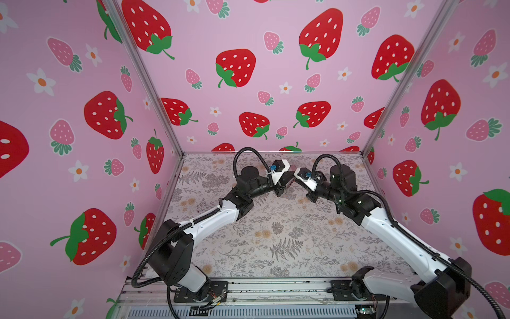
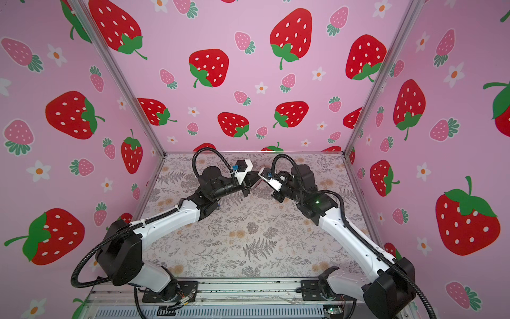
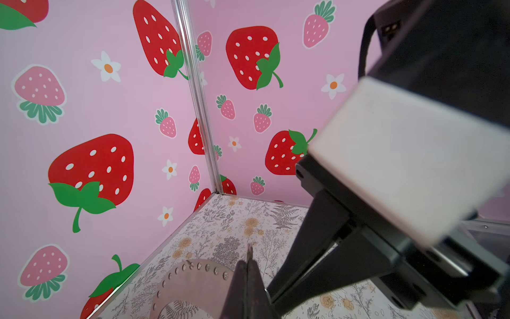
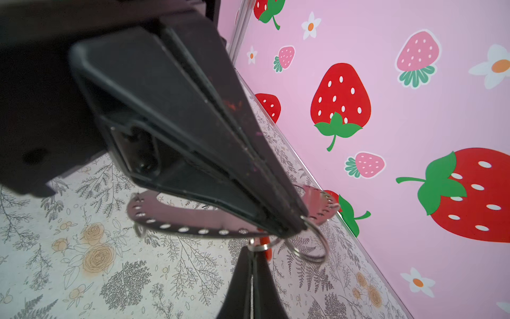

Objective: Put the keys on the keyring

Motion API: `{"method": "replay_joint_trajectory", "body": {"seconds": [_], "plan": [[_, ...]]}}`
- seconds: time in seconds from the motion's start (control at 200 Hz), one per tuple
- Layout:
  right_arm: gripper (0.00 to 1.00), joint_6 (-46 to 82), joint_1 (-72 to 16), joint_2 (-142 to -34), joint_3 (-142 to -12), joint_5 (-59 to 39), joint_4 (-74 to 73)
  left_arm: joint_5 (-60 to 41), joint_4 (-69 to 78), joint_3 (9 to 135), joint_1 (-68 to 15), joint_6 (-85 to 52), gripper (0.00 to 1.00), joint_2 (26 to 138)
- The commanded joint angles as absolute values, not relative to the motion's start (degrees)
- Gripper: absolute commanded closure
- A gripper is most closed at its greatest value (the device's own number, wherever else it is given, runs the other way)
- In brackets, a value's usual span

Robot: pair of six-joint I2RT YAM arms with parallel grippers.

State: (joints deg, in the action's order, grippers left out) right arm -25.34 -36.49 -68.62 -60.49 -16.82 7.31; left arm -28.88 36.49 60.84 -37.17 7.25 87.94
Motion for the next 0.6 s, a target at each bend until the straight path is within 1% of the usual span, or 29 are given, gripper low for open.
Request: {"method": "replay_joint_trajectory", "body": {"seconds": [0.0, 0.265, 0.595], "plan": [[0.93, -26.0, -36.6, -68.1, -60.3, -17.3, 7.5, -28.4, 40.8, 61.2, -37.1, 6.3, 1.0, 87.8], [0.94, -24.8, -35.8, -66.7, -58.3, -16.7, 6.2, -29.9, 39.5, 62.0, -36.1, 6.2, 1.0, 86.9], [0.96, -25.2, -35.7, -66.3, -59.7, -14.8, 9.3, -29.7, 37.6, 61.9, -35.9, 8.6, 1.0, 85.7]]}}
